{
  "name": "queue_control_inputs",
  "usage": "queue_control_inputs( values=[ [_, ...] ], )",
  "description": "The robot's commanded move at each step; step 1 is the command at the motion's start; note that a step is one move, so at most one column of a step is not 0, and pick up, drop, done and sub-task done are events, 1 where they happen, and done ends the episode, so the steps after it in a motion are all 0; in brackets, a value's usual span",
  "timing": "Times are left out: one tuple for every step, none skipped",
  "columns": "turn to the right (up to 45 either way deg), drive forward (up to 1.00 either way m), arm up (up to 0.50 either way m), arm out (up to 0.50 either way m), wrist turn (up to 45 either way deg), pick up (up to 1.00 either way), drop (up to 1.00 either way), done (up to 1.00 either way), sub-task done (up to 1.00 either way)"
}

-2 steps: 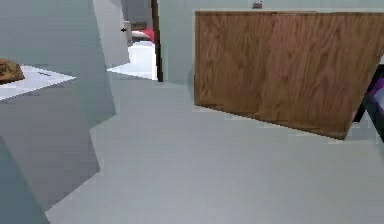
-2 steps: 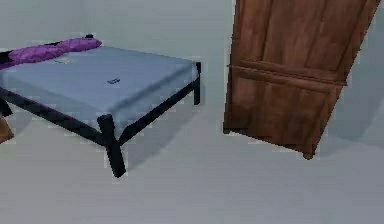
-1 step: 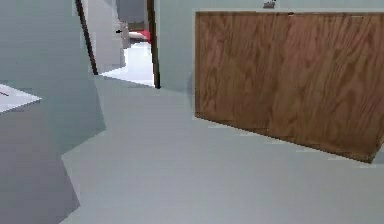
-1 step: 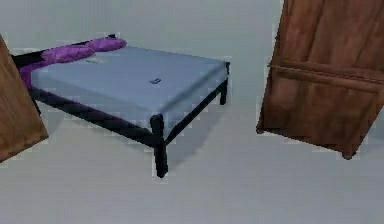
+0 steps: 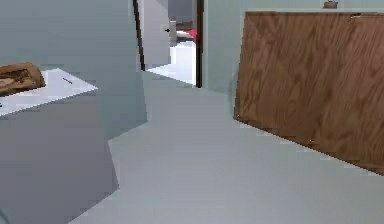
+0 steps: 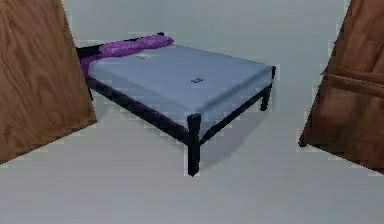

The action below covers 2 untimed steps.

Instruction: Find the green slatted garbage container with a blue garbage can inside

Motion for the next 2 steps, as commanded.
queue_control_inputs(
  values=[
    [0.0, 1.0, 0.0, 0.0, 0.0, 0.0, 0.0, 0.0, 0.0],
    [0.0, 1.0, 0.0, 0.0, 0.0, 0.0, 0.0, 0.0, 0.0]
  ],
)
